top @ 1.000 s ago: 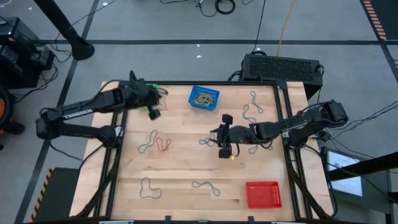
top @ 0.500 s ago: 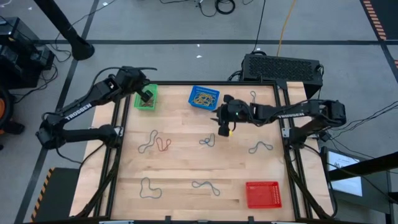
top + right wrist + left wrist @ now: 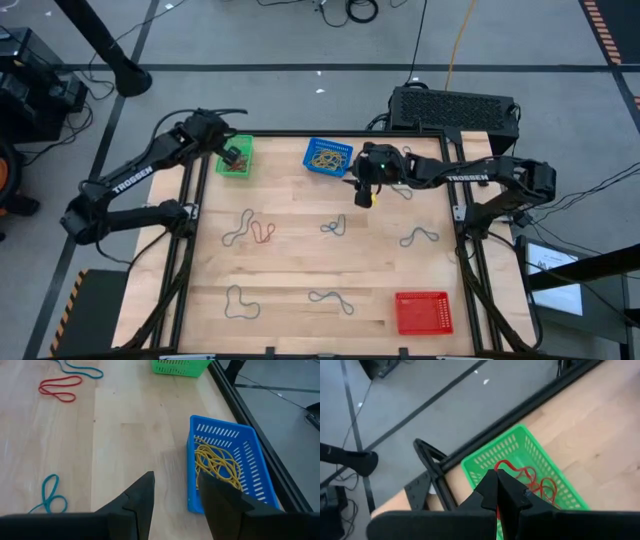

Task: Sort rubber bands into baskets
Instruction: Put the red rubber band into the green bin

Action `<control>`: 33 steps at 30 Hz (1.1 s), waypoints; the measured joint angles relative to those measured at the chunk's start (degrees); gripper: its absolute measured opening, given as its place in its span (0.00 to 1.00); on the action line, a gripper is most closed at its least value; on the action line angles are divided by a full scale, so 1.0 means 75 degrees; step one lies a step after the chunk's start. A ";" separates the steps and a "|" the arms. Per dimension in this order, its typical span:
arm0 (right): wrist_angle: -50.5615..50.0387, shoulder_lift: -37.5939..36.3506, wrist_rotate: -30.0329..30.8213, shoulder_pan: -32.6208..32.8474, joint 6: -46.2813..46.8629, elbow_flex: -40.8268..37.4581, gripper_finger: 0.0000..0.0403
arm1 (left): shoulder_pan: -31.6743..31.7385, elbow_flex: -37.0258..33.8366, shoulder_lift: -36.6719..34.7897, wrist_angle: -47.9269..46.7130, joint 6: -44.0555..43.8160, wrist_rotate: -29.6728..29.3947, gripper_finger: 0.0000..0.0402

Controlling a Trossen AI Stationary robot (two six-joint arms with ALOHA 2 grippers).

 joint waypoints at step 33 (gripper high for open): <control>-0.1764 -0.2375 0.0024 -0.0035 0.0961 -0.0003 0.36 | 0.0064 -0.0953 0.2492 0.1198 -0.0383 -0.0349 0.00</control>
